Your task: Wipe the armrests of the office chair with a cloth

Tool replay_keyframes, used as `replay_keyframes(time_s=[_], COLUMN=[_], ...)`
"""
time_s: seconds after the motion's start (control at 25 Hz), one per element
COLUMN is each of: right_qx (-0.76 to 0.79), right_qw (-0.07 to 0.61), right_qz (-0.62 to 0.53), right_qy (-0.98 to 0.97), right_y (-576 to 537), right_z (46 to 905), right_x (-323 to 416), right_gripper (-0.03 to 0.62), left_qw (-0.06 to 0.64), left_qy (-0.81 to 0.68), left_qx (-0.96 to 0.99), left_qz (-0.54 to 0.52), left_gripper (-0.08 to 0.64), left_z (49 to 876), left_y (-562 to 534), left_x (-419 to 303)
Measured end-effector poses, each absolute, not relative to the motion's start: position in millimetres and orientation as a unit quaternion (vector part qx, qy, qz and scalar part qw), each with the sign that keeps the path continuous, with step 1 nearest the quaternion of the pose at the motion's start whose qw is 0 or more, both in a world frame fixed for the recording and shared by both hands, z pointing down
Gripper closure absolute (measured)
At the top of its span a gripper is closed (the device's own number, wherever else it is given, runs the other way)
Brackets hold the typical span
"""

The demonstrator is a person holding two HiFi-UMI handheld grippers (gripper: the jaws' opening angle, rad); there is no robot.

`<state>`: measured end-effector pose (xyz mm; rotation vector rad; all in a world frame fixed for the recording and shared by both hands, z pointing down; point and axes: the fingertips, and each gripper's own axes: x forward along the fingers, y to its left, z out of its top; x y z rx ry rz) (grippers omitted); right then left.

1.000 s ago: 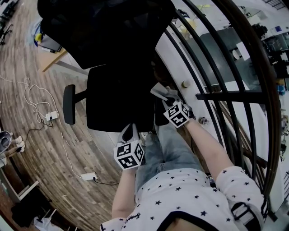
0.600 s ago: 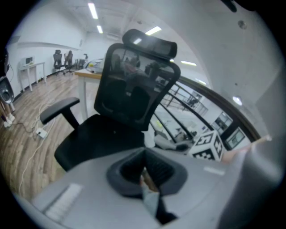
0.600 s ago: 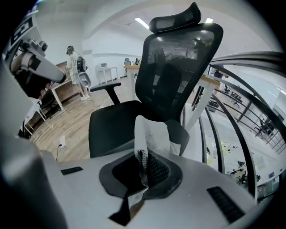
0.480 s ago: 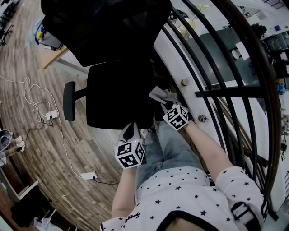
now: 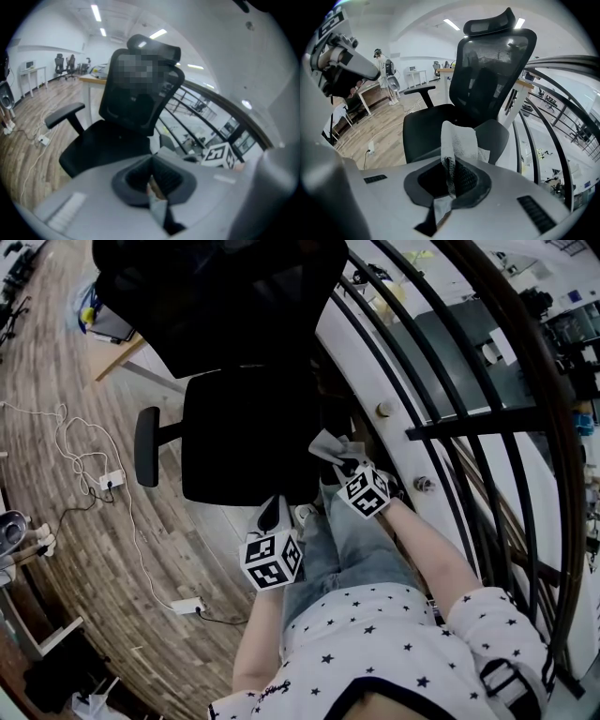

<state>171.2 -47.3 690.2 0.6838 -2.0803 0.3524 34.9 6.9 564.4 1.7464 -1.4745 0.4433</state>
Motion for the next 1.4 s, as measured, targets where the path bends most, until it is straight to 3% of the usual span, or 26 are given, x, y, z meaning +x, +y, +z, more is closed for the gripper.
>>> replay_keyframes(time_s=[1.4], right_qx=[0.219], right_qw=[0.468], right_qz=[0.158], right_qy=[-0.841], right_y=[26], right_z=[695], right_x=[145], right_gripper=[0.566], left_qw=[0.385], left_qy=[-0.580], left_qx=[0.697], left_qz=[0.174], left_gripper=[0.552], left_z=[552], left_y=[34], left_x=[20])
